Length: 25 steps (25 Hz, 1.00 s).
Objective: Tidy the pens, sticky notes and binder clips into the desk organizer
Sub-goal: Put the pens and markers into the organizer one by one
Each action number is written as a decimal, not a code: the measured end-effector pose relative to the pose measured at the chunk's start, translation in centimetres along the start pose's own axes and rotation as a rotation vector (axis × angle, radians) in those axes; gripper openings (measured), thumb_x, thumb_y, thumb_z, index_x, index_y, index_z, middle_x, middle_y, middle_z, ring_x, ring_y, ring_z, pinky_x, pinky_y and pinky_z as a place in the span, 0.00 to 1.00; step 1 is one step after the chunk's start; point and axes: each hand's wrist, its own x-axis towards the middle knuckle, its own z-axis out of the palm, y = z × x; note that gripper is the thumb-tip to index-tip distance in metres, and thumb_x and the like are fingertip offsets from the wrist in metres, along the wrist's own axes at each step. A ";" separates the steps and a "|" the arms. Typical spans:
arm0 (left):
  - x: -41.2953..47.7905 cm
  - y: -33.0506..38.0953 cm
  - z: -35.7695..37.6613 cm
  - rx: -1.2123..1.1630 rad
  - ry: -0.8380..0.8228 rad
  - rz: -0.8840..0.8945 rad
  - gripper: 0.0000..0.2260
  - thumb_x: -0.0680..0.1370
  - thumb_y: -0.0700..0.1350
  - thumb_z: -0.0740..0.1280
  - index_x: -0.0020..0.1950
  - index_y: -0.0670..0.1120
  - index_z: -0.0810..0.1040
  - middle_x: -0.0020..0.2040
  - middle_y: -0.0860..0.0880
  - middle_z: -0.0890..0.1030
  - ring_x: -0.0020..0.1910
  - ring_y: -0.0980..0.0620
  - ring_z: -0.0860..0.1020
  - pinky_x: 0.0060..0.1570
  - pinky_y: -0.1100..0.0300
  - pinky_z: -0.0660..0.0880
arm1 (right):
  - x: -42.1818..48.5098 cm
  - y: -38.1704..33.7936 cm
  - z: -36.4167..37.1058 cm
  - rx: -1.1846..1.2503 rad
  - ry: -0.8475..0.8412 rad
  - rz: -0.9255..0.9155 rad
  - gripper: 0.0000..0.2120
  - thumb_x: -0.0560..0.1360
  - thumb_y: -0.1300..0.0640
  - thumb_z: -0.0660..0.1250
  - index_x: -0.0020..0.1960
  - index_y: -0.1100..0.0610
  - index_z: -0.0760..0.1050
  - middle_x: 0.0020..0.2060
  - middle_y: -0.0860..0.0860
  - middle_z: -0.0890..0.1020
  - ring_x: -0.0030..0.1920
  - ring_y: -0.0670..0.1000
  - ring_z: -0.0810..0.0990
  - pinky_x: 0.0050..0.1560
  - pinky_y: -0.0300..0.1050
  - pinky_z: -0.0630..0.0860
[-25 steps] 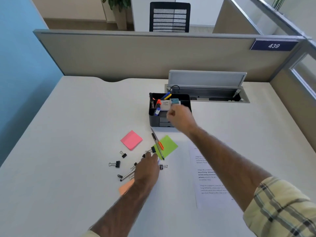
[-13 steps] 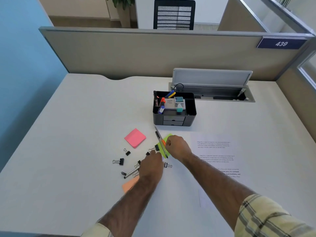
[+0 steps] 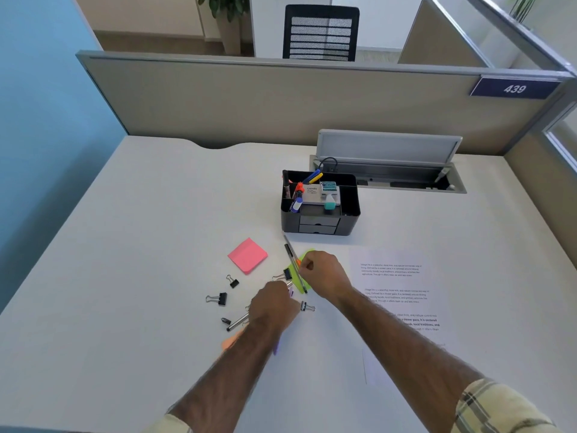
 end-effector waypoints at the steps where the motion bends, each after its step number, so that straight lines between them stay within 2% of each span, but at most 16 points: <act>1: 0.5 -0.1 -1.1 -0.089 0.011 -0.035 0.09 0.71 0.49 0.67 0.35 0.46 0.72 0.35 0.50 0.79 0.35 0.49 0.80 0.33 0.63 0.68 | -0.2 -0.2 -0.1 0.028 0.002 -0.018 0.05 0.75 0.58 0.66 0.43 0.55 0.79 0.40 0.48 0.82 0.41 0.52 0.81 0.41 0.48 0.81; 3: 1.6 -0.3 -3.6 -0.363 0.042 -0.074 0.12 0.71 0.49 0.69 0.32 0.46 0.71 0.25 0.51 0.76 0.23 0.53 0.76 0.24 0.64 0.69 | -0.9 -1.1 -0.7 0.131 -0.055 -0.040 0.04 0.76 0.55 0.69 0.44 0.55 0.80 0.40 0.48 0.83 0.41 0.50 0.82 0.44 0.50 0.82; 4: 2.2 -0.2 -4.9 -0.552 0.062 -0.100 0.11 0.72 0.47 0.68 0.33 0.43 0.73 0.24 0.50 0.76 0.21 0.52 0.76 0.23 0.61 0.73 | -1.3 -1.6 -1.1 0.192 -0.115 -0.045 0.05 0.76 0.53 0.71 0.45 0.55 0.80 0.40 0.48 0.84 0.40 0.49 0.83 0.44 0.50 0.82; 5: 2.8 -0.2 -6.1 -0.744 0.079 -0.136 0.10 0.73 0.45 0.66 0.35 0.40 0.75 0.24 0.47 0.77 0.22 0.50 0.77 0.26 0.57 0.78 | -1.6 -2.3 -1.5 0.240 -0.177 -0.055 0.06 0.75 0.52 0.73 0.46 0.54 0.80 0.39 0.48 0.84 0.38 0.48 0.83 0.42 0.50 0.83; 7: 4.0 0.0 -8.0 -1.030 0.076 -0.209 0.09 0.74 0.41 0.64 0.39 0.36 0.78 0.28 0.42 0.79 0.25 0.47 0.78 0.30 0.52 0.81 | -2.1 -3.7 -2.5 0.284 -0.220 -0.093 0.06 0.75 0.55 0.75 0.48 0.54 0.80 0.39 0.48 0.85 0.36 0.49 0.84 0.39 0.49 0.83; 10: 5.5 0.9 -9.6 -1.343 0.066 -0.220 0.07 0.76 0.38 0.62 0.41 0.36 0.76 0.29 0.43 0.78 0.26 0.49 0.77 0.30 0.57 0.79 | -2.0 -5.8 -4.6 0.340 -0.041 -0.122 0.05 0.76 0.64 0.72 0.46 0.56 0.79 0.41 0.51 0.84 0.37 0.53 0.85 0.37 0.50 0.84; 12: 6.3 1.8 -10.2 -1.485 0.071 -0.160 0.06 0.77 0.37 0.63 0.42 0.37 0.76 0.30 0.43 0.79 0.28 0.49 0.79 0.32 0.56 0.80 | -0.8 -6.7 -6.8 0.376 0.135 -0.135 0.06 0.76 0.65 0.71 0.43 0.55 0.80 0.38 0.50 0.83 0.36 0.49 0.81 0.32 0.39 0.79; 13: 6.7 2.1 -10.2 -1.467 0.077 -0.122 0.06 0.79 0.38 0.64 0.43 0.38 0.76 0.32 0.43 0.80 0.30 0.48 0.79 0.33 0.56 0.80 | 0.1 -7.1 -8.2 0.381 0.222 -0.149 0.06 0.76 0.65 0.71 0.43 0.56 0.80 0.38 0.49 0.83 0.36 0.47 0.80 0.33 0.37 0.77; 16: 7.4 2.3 -9.2 -1.195 0.075 -0.054 0.07 0.80 0.40 0.64 0.45 0.38 0.77 0.35 0.44 0.81 0.32 0.48 0.77 0.32 0.58 0.76 | 3.9 -7.8 -12.4 0.382 0.477 -0.169 0.07 0.75 0.67 0.68 0.43 0.57 0.81 0.38 0.48 0.82 0.39 0.48 0.80 0.40 0.42 0.79; 18: 7.4 1.5 -8.0 -0.936 0.076 -0.056 0.07 0.80 0.41 0.63 0.46 0.39 0.78 0.38 0.45 0.82 0.33 0.50 0.78 0.33 0.58 0.76 | 6.7 -8.4 -14.3 0.324 0.582 -0.177 0.11 0.75 0.68 0.66 0.42 0.54 0.80 0.36 0.44 0.80 0.38 0.43 0.78 0.36 0.32 0.75; 19: 7.4 1.0 -7.3 -0.811 0.079 -0.055 0.06 0.79 0.41 0.64 0.46 0.41 0.79 0.39 0.47 0.83 0.35 0.50 0.80 0.33 0.59 0.75 | 8.0 -8.6 -14.7 0.277 0.602 -0.179 0.12 0.76 0.69 0.65 0.42 0.53 0.79 0.37 0.43 0.78 0.38 0.42 0.77 0.33 0.29 0.72; 21: 7.1 0.0 -6.2 -0.628 0.087 -0.029 0.05 0.79 0.42 0.64 0.44 0.45 0.78 0.40 0.50 0.83 0.40 0.49 0.82 0.31 0.61 0.74 | 10.5 -8.6 -14.8 0.202 0.599 -0.169 0.14 0.76 0.71 0.63 0.43 0.53 0.78 0.38 0.44 0.78 0.40 0.43 0.77 0.33 0.29 0.70; 25: 7.0 -0.9 -4.9 -0.435 0.054 0.014 0.05 0.79 0.42 0.64 0.45 0.46 0.78 0.43 0.52 0.82 0.42 0.52 0.81 0.39 0.57 0.79 | 14.2 -7.5 -13.5 0.087 0.454 -0.123 0.16 0.75 0.74 0.59 0.45 0.55 0.78 0.43 0.47 0.79 0.45 0.48 0.79 0.42 0.40 0.78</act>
